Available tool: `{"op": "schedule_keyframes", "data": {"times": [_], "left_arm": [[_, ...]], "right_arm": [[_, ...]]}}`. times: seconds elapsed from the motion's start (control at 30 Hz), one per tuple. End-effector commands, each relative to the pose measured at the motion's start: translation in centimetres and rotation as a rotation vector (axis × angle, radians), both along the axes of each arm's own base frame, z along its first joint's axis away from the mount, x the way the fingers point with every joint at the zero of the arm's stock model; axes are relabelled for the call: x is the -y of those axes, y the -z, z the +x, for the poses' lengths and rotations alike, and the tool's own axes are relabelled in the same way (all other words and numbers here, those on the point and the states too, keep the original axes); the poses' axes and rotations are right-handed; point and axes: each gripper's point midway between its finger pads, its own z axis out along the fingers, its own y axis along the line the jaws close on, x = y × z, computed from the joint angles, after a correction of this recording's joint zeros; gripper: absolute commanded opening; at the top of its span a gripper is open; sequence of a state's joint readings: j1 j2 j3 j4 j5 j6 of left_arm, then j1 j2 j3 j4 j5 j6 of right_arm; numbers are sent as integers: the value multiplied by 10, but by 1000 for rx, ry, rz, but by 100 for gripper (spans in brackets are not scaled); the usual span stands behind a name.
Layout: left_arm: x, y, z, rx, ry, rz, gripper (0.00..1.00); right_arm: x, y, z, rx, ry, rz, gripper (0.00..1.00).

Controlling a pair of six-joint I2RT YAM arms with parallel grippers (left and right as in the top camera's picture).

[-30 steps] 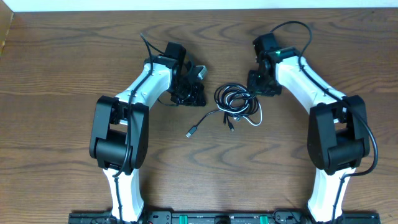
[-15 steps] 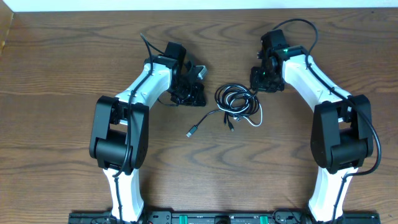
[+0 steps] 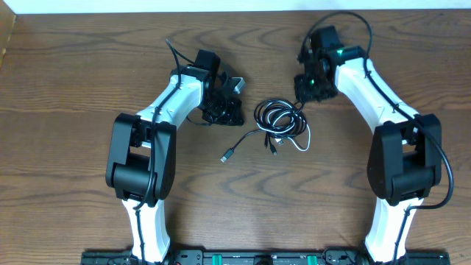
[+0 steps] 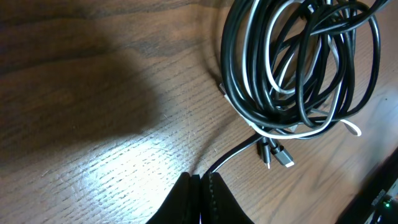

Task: Untangle cables

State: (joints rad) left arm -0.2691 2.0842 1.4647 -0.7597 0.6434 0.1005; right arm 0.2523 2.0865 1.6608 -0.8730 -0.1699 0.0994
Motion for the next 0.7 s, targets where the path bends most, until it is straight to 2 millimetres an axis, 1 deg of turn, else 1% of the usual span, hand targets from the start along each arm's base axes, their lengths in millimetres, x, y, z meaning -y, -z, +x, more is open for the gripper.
{"op": "schedule_keyframes", "data": {"times": [0.0, 0.07, 0.2, 0.27, 0.37, 0.5, 0.6, 0.67], "left_arm": [[-4, 6, 0, -15, -13, 16, 8], [-4, 6, 0, -14, -13, 16, 8], [-4, 6, 0, -15, -13, 16, 8], [-4, 6, 0, -15, -13, 16, 8], [-4, 6, -1, -15, -13, 16, 8], [-4, 6, 0, -14, -13, 16, 8], [-4, 6, 0, -14, -13, 16, 8], [-4, 6, 0, -15, -13, 16, 8]], "right_arm": [[-17, -25, 15, 90, -50, 31, 30], [-20, -19, 16, 97, -57, 24, 31], [-9, 2, 15, 73, -41, -79, 33], [-7, 12, 9, 39, -43, -89, 34], [-1, 23, -5, -35, -43, -110, 34], [3, 26, -16, -87, -43, -120, 34], [3, 28, -18, -92, -44, -122, 35], [3, 28, -15, -80, -43, -119, 35]]}}
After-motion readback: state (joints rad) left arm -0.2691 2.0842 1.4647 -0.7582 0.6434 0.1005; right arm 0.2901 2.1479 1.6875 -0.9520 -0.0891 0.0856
